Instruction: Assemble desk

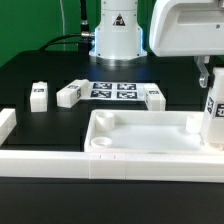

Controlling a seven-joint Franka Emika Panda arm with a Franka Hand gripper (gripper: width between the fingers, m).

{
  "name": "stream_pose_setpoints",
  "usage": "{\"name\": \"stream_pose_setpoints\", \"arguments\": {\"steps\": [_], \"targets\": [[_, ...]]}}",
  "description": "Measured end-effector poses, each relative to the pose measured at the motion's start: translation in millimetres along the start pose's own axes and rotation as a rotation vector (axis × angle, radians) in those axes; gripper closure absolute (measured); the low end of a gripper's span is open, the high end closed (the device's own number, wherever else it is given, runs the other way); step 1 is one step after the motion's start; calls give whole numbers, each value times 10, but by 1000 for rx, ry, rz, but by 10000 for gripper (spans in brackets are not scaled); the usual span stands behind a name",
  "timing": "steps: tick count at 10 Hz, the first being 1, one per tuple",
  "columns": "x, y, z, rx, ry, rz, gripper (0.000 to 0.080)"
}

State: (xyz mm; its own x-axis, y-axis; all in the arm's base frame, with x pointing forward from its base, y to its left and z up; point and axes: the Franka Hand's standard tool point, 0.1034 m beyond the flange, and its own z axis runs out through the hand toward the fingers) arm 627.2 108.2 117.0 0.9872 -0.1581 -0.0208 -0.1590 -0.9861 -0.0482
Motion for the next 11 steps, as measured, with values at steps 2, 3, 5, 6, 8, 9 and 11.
{"name": "stream_pose_setpoints", "arguments": {"steps": [2, 3, 5, 6, 8, 9, 11], "targets": [[1, 2, 1, 13, -1, 135, 502], [-4, -8, 5, 17, -3, 234, 502], [-17, -24, 14, 36, -16, 444, 502], [-24, -38, 17, 37, -19, 510, 502], [-51, -79, 31, 45, -32, 665, 502], [-61, -103, 38, 59, -44, 766, 502], [-73, -139, 45, 80, -62, 882, 503]]}}
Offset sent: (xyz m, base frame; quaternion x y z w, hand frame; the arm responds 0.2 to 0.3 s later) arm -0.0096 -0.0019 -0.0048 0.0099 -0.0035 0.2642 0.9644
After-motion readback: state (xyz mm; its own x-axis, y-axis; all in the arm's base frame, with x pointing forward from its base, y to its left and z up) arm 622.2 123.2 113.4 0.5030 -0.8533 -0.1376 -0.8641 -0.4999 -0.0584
